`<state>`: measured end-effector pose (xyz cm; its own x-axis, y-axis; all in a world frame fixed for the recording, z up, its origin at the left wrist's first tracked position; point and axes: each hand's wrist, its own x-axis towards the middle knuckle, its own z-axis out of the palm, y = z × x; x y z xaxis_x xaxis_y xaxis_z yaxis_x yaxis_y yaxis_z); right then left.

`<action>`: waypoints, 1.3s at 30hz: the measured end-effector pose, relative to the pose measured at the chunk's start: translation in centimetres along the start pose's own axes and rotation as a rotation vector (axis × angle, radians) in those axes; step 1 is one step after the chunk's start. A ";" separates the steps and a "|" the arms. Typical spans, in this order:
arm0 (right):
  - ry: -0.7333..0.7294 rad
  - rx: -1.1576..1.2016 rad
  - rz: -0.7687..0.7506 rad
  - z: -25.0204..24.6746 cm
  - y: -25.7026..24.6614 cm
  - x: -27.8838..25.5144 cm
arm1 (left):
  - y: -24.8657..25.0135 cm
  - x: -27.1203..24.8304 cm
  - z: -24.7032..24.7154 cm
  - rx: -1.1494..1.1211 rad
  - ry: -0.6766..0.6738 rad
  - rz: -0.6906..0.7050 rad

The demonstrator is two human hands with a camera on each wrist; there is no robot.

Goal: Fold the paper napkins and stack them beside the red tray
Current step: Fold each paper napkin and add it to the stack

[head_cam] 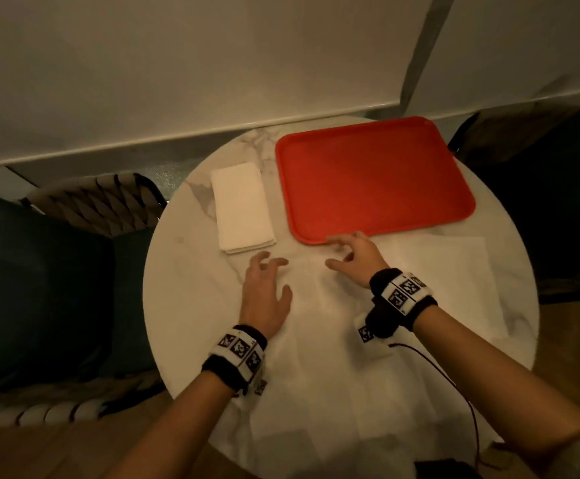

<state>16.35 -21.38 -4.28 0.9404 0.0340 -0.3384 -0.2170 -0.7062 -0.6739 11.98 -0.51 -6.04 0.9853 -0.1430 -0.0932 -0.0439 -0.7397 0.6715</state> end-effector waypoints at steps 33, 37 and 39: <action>0.331 0.211 0.065 -3.5 16.4 -13.0 | 11.6 -6.0 10.0 -0.367 -0.044 0.115; 0.238 0.368 0.138 -4.4 16.2 -12.8 | 11.3 -6.5 6.4 -0.537 0.054 0.153; 0.145 0.422 0.147 -4.8 15.5 -12.3 | 10.5 -6.1 5.2 -0.595 0.056 0.112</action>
<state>2.64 -36.10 -7.38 0.9120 -0.1652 -0.3754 -0.4100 -0.3461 -0.8439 4.62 -10.77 -2.24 0.9880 -0.1519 0.0292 -0.0634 -0.2251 0.9723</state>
